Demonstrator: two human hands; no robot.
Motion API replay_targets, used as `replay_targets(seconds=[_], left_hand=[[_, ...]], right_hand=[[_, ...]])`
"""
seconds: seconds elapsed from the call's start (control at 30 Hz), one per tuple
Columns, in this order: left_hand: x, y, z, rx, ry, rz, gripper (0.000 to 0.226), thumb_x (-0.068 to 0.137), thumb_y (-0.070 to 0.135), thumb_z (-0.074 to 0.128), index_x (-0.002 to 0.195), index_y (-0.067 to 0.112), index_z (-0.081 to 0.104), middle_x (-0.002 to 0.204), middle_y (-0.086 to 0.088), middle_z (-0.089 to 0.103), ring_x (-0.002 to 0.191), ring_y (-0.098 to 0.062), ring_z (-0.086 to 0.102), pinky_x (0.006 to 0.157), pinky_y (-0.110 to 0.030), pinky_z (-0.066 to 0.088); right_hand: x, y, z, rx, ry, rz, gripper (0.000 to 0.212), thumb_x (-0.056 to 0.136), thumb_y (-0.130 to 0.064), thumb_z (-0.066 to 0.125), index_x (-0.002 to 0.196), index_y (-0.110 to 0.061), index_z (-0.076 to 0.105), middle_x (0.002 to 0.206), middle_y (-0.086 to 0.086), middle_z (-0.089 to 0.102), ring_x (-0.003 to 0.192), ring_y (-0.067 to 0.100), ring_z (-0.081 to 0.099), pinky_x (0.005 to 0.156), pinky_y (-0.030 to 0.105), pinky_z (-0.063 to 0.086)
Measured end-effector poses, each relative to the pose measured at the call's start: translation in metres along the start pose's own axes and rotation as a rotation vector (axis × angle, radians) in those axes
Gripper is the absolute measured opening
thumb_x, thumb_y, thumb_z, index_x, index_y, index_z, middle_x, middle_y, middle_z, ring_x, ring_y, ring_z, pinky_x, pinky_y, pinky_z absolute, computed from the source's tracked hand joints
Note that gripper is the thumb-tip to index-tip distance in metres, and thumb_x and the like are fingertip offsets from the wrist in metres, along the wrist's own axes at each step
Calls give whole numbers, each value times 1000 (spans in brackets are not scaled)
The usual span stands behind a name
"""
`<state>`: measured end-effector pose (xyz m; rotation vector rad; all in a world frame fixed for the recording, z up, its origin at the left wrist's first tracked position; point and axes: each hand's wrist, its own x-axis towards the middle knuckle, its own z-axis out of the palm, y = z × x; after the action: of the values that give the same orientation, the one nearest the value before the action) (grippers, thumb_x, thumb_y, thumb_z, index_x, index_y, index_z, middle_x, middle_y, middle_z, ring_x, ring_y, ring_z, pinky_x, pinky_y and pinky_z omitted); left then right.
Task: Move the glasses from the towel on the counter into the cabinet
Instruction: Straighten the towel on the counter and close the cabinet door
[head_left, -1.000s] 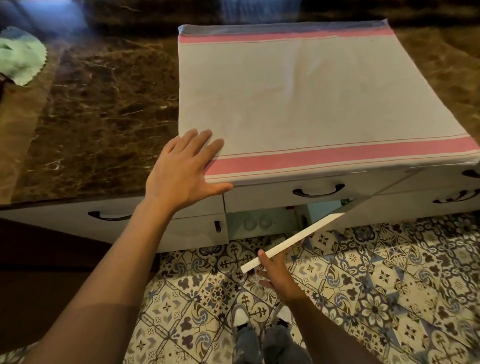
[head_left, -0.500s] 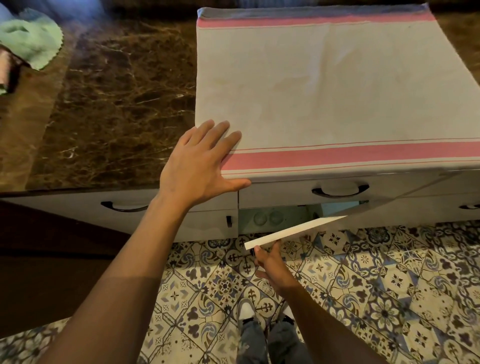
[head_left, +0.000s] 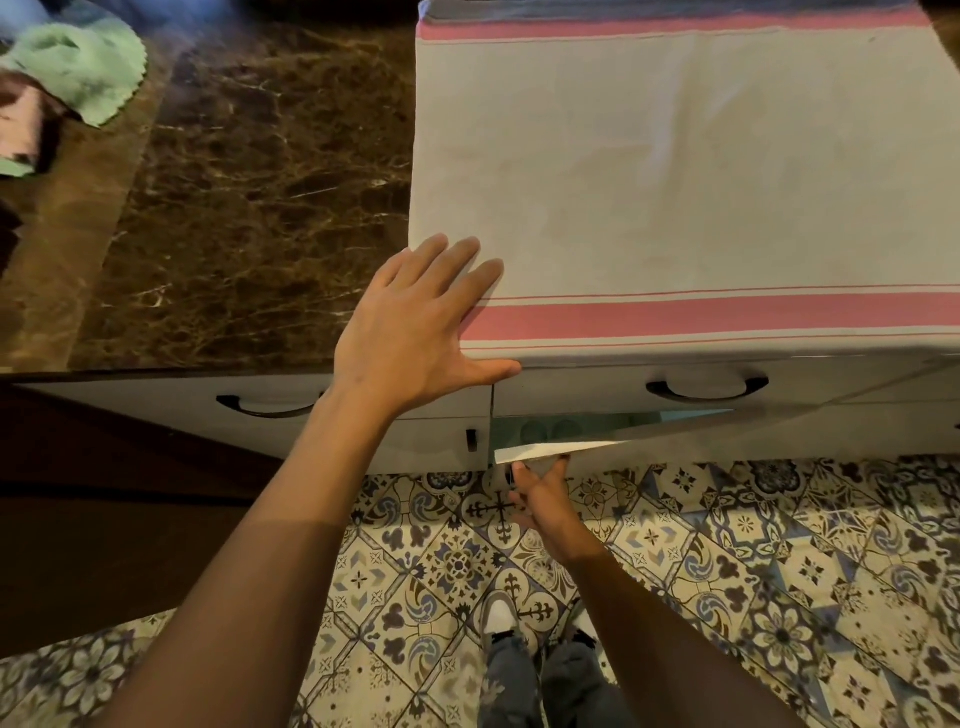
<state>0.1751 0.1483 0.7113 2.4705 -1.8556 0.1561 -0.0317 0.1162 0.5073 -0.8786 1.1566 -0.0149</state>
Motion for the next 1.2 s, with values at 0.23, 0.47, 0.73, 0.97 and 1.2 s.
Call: replay_targets(seconds=[0.23, 0.47, 0.73, 0.97, 1.2], left_hand=[[0, 0, 0, -10, 4, 2, 93, 79, 87, 36, 149, 25, 31, 157, -3, 30, 145, -28, 24, 117, -48, 24], [0, 0, 0, -5, -4, 2, 94, 79, 87, 35, 149, 24, 31, 157, -4, 30, 145, -28, 24, 117, -49, 25], [1, -1, 1, -8, 5, 9, 94, 78, 87, 36, 148, 24, 33, 157, -4, 31, 145, -28, 24, 117, -48, 24], [0, -1, 1, -4, 3, 12, 94, 78, 87, 35, 148, 24, 32, 157, -4, 30, 145, -28, 24, 117, -47, 23], [0, 0, 1, 1, -1, 4, 94, 78, 87, 33, 149, 25, 31, 157, -3, 29, 145, -27, 23, 117, -47, 22]], right_hand=[[11, -8, 4, -21, -4, 8, 92, 101, -36, 50, 148, -30, -30, 156, 17, 33, 130, 32, 50, 107, 50, 43], [24, -17, 9, -8, 70, 35, 94, 99, -30, 54, 149, -30, -26, 151, 22, 38, 120, 35, 57, 92, 42, 51], [39, -26, 16, -1, 166, 46, 94, 95, -32, 61, 152, -34, -13, 144, 19, 46, 110, 36, 61, 90, 51, 55], [49, -31, 16, -25, 204, 90, 66, 95, -37, 60, 146, -28, 19, 121, 14, 57, 100, 33, 64, 82, 47, 58], [53, -32, 14, -35, 204, 98, 57, 94, -37, 61, 139, -26, 28, 130, 14, 53, 107, 35, 61, 81, 47, 59]])
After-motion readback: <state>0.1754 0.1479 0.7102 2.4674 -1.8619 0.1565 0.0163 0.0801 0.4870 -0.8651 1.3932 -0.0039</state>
